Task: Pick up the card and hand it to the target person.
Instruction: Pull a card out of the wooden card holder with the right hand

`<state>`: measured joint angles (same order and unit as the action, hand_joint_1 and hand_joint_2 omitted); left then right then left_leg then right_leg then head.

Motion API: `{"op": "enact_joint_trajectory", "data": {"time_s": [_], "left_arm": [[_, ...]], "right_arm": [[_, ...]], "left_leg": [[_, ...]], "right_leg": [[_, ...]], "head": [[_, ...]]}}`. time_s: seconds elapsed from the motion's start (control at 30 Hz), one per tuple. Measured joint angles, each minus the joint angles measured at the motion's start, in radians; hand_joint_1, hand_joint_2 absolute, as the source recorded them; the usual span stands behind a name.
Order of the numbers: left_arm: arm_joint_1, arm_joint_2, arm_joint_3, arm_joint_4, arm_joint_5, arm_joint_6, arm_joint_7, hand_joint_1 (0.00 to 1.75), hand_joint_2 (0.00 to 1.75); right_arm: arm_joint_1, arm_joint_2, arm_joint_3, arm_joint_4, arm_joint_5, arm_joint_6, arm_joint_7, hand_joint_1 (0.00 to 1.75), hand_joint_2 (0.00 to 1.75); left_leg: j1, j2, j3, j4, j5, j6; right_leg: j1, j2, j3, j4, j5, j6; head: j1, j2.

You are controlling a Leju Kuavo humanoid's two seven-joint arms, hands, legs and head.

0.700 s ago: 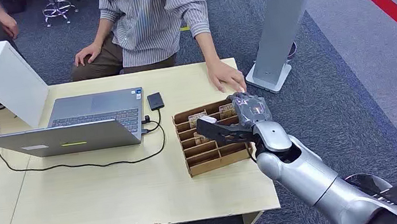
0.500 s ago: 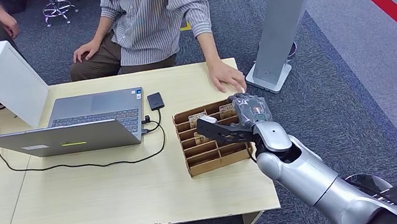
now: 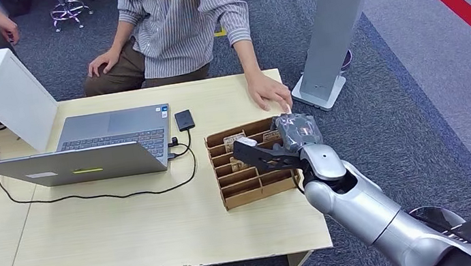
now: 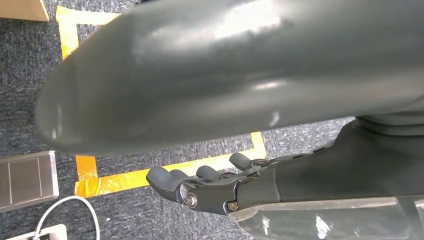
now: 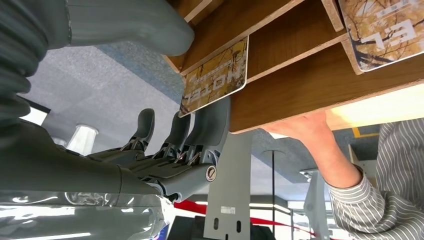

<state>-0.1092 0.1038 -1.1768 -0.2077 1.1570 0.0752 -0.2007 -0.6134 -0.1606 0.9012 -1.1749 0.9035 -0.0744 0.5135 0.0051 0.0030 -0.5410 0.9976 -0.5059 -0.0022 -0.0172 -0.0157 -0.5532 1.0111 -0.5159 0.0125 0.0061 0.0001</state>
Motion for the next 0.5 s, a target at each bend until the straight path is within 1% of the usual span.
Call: {"op": "enact_joint_trajectory", "data": {"time_s": [0.2,0.27,0.33,0.4,0.5], "left_arm": [[0.000,0.000,-0.001,0.000,0.000,0.000,0.000,0.00,0.00],[0.000,0.000,-0.002,0.000,0.000,0.000,0.000,0.00,0.00],[0.000,0.000,-0.002,0.000,0.000,0.000,0.000,0.00,0.00],[0.000,0.000,-0.003,0.000,0.000,0.000,0.000,0.00,0.00],[0.000,0.000,-0.003,0.000,0.000,0.000,0.000,0.00,0.00]], "right_arm": [[0.000,0.000,0.001,0.000,-0.002,0.000,0.001,1.03,1.75],[0.000,0.000,0.001,0.000,-0.001,0.000,0.002,1.23,1.75],[0.000,0.000,0.001,0.000,0.000,0.000,0.004,1.49,1.75],[-0.001,0.000,0.001,-0.001,0.003,-0.001,0.005,1.62,1.75],[-0.002,0.000,0.000,-0.001,0.008,-0.003,0.007,1.71,1.75]], "left_leg": [[0.000,0.000,0.000,0.000,0.000,0.000],[0.000,0.000,0.000,0.000,0.000,0.000],[0.000,0.000,0.000,0.000,0.000,0.000],[0.000,0.000,0.000,0.000,0.000,0.000],[0.000,0.000,0.000,0.000,0.000,0.000]], "right_leg": [[0.000,0.000,0.000,0.000,0.000,0.000],[0.000,0.000,0.000,0.000,0.000,0.000],[0.000,0.000,0.000,0.000,0.000,0.000],[0.000,0.000,0.000,0.000,0.000,0.000],[0.000,0.000,0.000,0.000,0.000,0.000]], "head": [[0.000,0.000],[0.000,0.000],[0.000,0.000],[0.000,0.000],[0.000,0.000]]}}
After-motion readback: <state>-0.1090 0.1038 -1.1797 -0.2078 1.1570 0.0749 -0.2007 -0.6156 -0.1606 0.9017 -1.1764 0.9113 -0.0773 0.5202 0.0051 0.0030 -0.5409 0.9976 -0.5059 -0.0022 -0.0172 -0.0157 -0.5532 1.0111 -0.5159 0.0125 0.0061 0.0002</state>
